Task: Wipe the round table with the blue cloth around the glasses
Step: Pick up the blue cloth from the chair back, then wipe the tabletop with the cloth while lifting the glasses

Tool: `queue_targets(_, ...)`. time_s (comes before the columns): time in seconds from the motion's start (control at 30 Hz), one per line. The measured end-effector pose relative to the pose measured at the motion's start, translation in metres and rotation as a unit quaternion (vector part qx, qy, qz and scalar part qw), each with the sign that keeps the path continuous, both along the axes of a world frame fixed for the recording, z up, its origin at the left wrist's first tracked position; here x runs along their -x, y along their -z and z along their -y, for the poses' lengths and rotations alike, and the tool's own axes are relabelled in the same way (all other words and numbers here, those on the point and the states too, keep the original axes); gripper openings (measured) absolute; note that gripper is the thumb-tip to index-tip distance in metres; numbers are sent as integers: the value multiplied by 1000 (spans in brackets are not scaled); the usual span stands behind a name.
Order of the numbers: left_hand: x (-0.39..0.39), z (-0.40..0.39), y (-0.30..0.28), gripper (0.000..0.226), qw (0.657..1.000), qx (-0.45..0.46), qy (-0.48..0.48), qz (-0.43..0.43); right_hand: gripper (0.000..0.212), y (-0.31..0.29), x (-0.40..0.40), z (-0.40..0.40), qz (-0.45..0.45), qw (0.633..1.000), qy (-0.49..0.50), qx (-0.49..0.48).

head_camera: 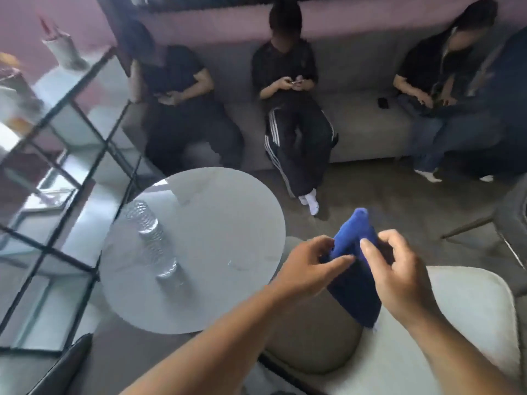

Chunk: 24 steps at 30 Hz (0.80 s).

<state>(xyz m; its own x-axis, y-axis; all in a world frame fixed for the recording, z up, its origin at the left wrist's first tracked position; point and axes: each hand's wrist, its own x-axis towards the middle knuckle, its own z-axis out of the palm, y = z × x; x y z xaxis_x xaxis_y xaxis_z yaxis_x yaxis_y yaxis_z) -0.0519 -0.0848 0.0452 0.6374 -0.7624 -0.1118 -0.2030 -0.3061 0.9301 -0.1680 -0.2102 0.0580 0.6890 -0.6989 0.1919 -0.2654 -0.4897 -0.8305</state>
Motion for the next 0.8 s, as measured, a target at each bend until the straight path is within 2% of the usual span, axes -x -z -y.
queue_targets(0.1,-27,-47,-5,35,996,-4,-89,-9,18,9,-46,-31,5,998,-65,-2)
queue_targets(0.2,-51,-94,-6,29,989,-13,-150,-9,16,21,-94,-72,-7,992,-115,-46)
queue_targets(0.33,-78,-144,-3,16,977,-69,-201,20,22,36,-137,-133,-53,976,-99,-188)
queue_targets(0.4,-91,-163,0,17,971,-102,-212,44,44,36,-151,-163,-96,952,-103,-272)
queue_targets(0.47,-98,-175,2,16,966,-136,-207,76,65,35,-161,-185,-131,903,-145,-382)
queue_targets(0.57,-106,-187,7,15,968,-163,-150,123,61,38,-180,-211,-139,828,-180,-512)
queue_targets(0.67,-112,-198,9,13,981,-138,-89,98,61,47,-194,-220,-129,827,-177,-517)
queue_targets(0.8,-128,-210,20,25,994,-113,-11,11,49,64,-205,-218,-94,840,-52,-532)
